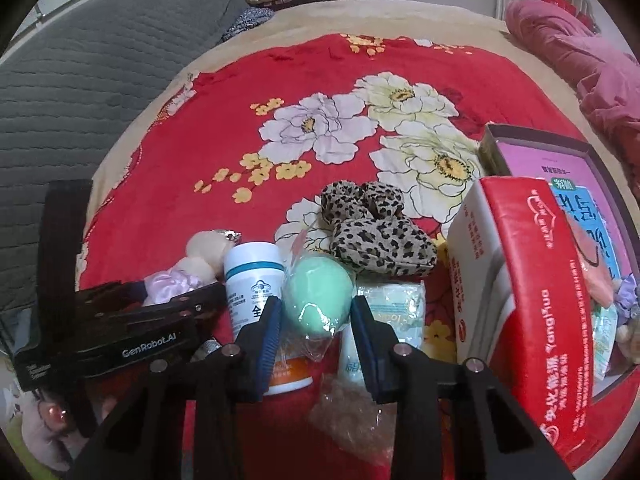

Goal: Organize soft objects
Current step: 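Grasp the pink-dressed teddy bear with the left tool while the right tool grasps the bagged green ball, then lift and carry the teddy bear and green ball over the pink box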

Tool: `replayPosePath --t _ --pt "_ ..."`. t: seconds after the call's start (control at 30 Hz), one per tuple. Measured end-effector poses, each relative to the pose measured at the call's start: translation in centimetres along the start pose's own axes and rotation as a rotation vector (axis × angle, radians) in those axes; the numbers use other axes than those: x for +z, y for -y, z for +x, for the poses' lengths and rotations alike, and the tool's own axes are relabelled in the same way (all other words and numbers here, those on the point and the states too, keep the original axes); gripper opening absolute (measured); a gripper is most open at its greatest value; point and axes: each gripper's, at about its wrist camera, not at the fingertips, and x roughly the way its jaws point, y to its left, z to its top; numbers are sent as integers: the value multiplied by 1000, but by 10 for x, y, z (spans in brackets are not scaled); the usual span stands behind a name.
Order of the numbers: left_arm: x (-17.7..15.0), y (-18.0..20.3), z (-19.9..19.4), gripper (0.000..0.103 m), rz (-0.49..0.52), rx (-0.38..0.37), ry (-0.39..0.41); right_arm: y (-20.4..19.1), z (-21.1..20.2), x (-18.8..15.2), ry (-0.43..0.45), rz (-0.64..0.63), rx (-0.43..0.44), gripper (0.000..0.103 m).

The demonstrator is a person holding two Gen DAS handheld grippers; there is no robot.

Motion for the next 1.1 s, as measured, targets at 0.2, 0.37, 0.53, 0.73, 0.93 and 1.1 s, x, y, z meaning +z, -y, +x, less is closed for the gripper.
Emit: replayPosePath --t 0.2,0.37,0.53,0.73,0.93,1.1 --pt "1 -2 -6 50 -15 -13 13 0 -11 1 17 2 9 36" --pt "0 0 -21 49 -6 -4 52 0 -24 2 44 -4 26 36" --pt "-1 9 -42 49 19 10 94 -1 -35 2 64 -7 41 36" --pt "-4 17 -67 49 43 7 136 -2 -43 1 76 -10 46 36" --pt "-6 21 -84 49 42 -2 163 -4 -51 0 88 -23 42 36" --pt "-9 28 -95 49 59 0 181 -5 -62 0 106 -32 30 36"
